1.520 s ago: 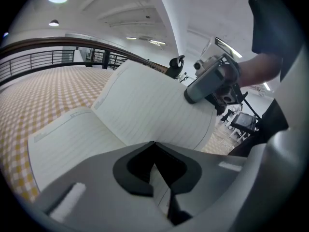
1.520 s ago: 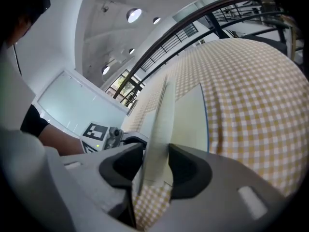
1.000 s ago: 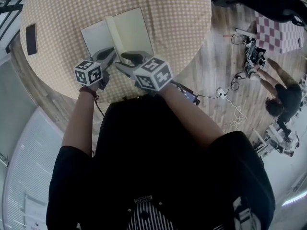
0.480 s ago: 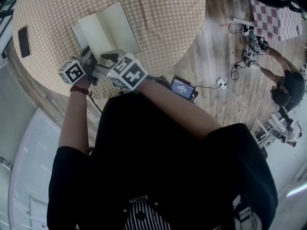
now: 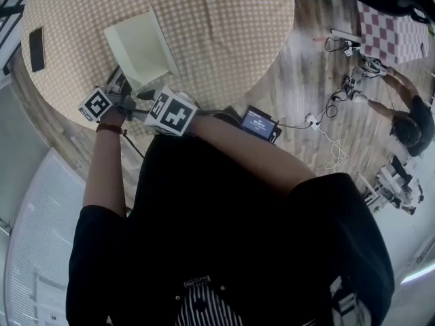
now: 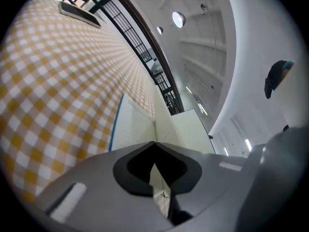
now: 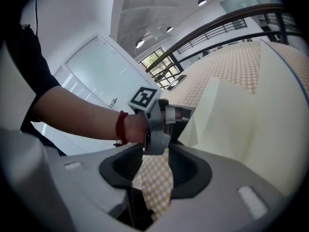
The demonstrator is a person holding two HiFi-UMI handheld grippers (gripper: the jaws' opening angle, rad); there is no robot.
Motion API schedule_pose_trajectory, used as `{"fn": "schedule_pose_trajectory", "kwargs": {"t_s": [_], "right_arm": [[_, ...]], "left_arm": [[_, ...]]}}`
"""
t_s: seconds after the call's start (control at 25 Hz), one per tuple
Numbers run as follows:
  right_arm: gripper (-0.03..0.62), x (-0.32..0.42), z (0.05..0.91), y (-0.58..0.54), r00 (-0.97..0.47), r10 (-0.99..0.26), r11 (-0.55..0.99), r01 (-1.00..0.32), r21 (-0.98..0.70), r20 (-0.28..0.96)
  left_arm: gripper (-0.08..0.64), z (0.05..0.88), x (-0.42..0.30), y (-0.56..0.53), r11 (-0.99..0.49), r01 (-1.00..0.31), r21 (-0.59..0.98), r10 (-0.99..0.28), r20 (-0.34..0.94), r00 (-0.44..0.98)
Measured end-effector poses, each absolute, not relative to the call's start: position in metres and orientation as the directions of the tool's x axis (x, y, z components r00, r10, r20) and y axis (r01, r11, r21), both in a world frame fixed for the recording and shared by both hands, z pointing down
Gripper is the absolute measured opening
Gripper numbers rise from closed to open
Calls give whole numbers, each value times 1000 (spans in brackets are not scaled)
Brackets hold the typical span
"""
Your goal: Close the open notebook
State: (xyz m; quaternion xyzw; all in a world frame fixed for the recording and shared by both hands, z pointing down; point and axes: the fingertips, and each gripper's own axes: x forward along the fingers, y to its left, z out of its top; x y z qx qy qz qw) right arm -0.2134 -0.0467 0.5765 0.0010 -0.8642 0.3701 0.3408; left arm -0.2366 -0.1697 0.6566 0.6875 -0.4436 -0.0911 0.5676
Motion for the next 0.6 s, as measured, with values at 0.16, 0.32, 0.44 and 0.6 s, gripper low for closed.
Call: {"fn": "schedule_pose_trajectory", "kwargs": {"t_s": [0.16,0.32,0.44,0.6], "right_arm": [[149,-218,572,-14,-730,353,730,-176,-660,585],[105,-225,568,7,-700,404,756,-106,-645,589],[20,-224,562,13,-705,415,760,-79,-645,575],[3,-221,532,-4,-781,374,739,-75,-670,500]], "left_arm": [[3,664,-258,-146,110,-511,853,-727,419,544],[3,671,-284,-120,194,-536,822,-745,479,464],[3,659,-293,-105,207,-536,819,-770,474,427],[3,612,-285,-105,117,-557,822,-787,419,453]]}}
